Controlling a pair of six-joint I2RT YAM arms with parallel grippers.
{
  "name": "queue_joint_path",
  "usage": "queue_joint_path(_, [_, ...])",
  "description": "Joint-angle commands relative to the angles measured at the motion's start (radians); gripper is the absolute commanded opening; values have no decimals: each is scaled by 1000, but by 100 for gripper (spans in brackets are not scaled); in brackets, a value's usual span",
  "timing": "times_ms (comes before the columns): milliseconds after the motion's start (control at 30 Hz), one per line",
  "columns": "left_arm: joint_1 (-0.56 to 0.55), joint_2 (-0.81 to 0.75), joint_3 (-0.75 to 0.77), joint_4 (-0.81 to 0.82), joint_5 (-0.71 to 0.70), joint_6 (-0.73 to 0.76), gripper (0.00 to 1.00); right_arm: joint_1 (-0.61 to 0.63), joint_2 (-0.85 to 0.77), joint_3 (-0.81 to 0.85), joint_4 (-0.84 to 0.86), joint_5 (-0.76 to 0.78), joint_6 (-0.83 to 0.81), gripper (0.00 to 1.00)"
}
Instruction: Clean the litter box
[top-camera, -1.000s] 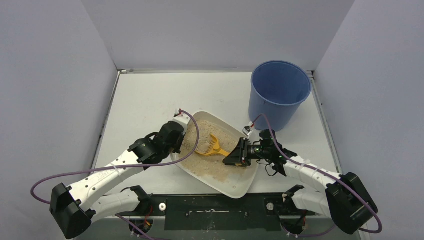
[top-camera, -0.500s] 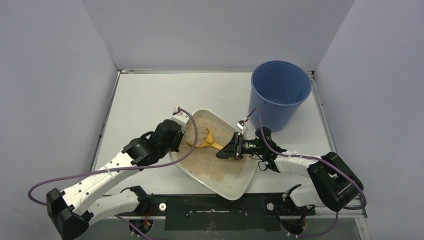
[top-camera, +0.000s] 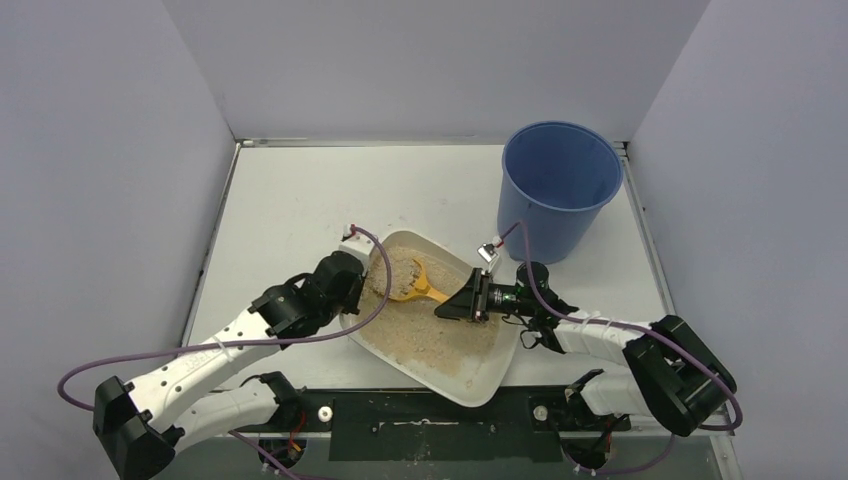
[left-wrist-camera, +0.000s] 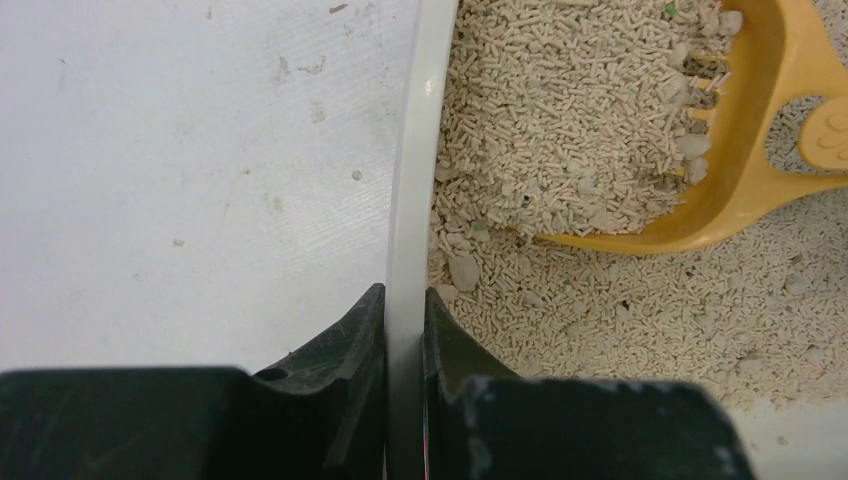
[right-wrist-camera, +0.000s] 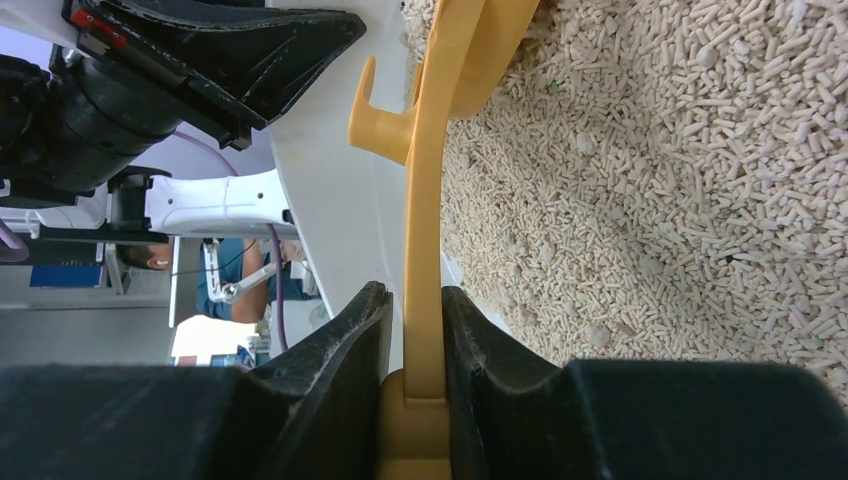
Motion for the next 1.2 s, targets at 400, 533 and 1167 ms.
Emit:
queue_joint_path(400, [265, 78, -25, 187, 204, -123, 0, -8, -191, -131, 156, 43, 46, 0])
queue_joint_path(533, [282, 107, -27, 185, 215, -151, 0, -23, -210, -166, 208, 80, 88, 0])
queue_joint_path(1167, [286, 105, -56, 140, 194, -249, 34, -42, -447, -203, 114, 172, 193, 0])
